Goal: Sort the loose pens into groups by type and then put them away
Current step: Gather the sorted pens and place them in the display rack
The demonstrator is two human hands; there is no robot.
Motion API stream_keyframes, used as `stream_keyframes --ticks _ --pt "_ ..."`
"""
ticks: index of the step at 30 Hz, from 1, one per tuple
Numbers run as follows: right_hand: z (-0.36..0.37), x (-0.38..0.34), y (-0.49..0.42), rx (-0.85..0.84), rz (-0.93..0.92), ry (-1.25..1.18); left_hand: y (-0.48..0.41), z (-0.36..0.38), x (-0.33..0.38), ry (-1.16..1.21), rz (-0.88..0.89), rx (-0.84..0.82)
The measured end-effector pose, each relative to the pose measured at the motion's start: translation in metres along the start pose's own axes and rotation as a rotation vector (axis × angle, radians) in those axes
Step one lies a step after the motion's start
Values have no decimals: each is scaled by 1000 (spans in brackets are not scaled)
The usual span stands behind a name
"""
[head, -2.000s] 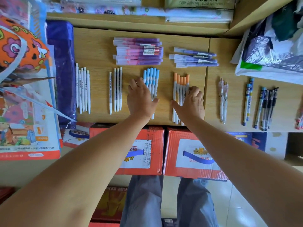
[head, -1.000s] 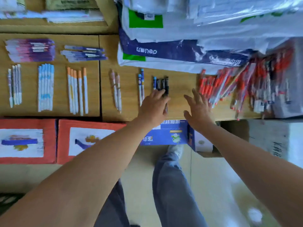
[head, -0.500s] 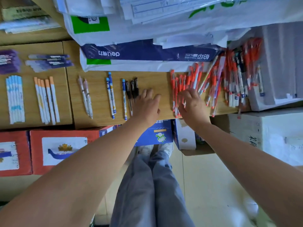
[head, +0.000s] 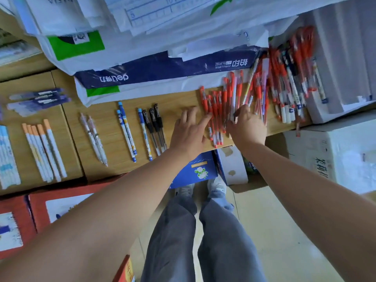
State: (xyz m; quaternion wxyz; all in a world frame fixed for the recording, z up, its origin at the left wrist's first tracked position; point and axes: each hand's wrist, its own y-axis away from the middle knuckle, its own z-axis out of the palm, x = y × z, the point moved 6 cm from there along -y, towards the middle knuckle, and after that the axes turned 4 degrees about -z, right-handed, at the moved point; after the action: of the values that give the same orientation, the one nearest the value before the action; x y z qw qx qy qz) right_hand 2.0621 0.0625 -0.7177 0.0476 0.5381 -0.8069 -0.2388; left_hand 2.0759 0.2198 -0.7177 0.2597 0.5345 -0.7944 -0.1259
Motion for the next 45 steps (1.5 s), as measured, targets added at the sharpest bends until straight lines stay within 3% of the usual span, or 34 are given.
stream_keyframes --ticks 5,10,13,16,18,21,25,29,34,38,41,45 --pt "3 6 0 -32 21 -38 -2 2 3 -11 -9 16" --pt "-1 17 -4 2 47 -312 -4 -7 8 56 -24 89" --pt "-13 21 -1 -14 -70 -444 -11 -17 22 342 -71 184" --pt "-26 21 6 -147 -275 -465 -25 -12 48 792 -245 67" --pt "-35 29 8 -206 -357 -456 -33 -14 66 925 -364 45" --pt "-58 59 -5 -36 -364 -425 -42 -20 85 902 -436 38" --pt "-90 106 -35 289 -172 -227 -51 -19 97 844 -443 12" --pt "-84 112 -55 232 -68 -155 -56 -14 97 793 -454 21" --pt "-80 110 -61 230 -94 -231 -59 -11 100 796 -448 -1" --pt "-69 97 -58 59 -206 -277 -61 -8 101 789 -469 -25" --pt "-60 89 -56 -29 -168 -326 -62 -2 99 814 -482 -44" --pt "-56 88 -53 -23 -156 -398 -63 2 92 808 -493 -71"
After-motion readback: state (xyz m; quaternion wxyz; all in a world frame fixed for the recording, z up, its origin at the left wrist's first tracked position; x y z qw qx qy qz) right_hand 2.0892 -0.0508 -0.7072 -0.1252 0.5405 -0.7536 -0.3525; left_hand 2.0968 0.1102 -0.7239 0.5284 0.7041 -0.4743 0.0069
